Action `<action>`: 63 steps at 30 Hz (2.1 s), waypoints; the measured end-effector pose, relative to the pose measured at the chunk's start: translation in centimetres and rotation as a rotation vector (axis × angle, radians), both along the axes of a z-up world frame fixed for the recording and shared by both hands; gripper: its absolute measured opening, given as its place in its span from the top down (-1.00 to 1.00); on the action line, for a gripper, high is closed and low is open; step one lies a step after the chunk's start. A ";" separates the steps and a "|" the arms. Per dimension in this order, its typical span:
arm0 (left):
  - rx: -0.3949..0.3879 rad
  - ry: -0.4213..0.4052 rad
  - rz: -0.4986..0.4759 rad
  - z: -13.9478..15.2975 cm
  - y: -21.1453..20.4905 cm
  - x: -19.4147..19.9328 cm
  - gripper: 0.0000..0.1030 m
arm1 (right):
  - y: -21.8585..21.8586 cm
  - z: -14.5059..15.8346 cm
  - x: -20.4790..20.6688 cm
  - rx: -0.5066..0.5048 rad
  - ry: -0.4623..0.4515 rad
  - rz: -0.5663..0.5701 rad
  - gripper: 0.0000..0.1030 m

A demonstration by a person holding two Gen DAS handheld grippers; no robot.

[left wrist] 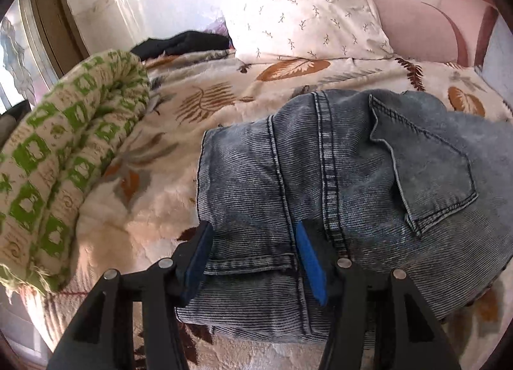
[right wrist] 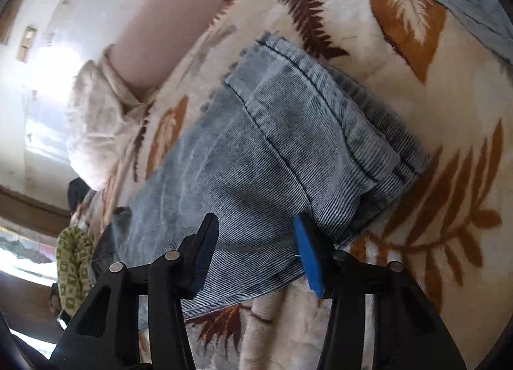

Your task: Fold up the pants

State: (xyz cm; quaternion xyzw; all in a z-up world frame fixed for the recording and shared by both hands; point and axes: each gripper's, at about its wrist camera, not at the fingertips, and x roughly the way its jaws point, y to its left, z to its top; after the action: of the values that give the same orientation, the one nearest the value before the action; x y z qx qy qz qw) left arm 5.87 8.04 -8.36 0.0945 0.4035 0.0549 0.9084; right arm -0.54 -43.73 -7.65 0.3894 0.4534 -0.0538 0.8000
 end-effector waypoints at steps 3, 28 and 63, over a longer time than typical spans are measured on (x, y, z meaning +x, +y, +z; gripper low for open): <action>-0.021 -0.008 0.032 0.5 0.3 -0.6 -0.11 | -0.7 0.2 -0.7 0.050 -0.009 0.005 0.09; -0.152 0.211 -0.778 7.8 -36.4 7.2 -0.24 | -8.1 -2.7 -5.2 0.362 -0.092 -0.424 -0.07; -0.076 0.417 -1.189 0.5 -55.5 9.7 -0.11 | -9.4 -3.9 -5.1 0.381 -0.086 -0.333 0.49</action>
State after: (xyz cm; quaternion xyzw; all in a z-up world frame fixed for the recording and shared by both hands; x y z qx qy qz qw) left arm 15.56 -47.48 -7.90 0.2790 0.4523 -0.4935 0.6885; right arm -5.63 -53.12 -11.52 0.6046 0.3505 -0.0820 0.7106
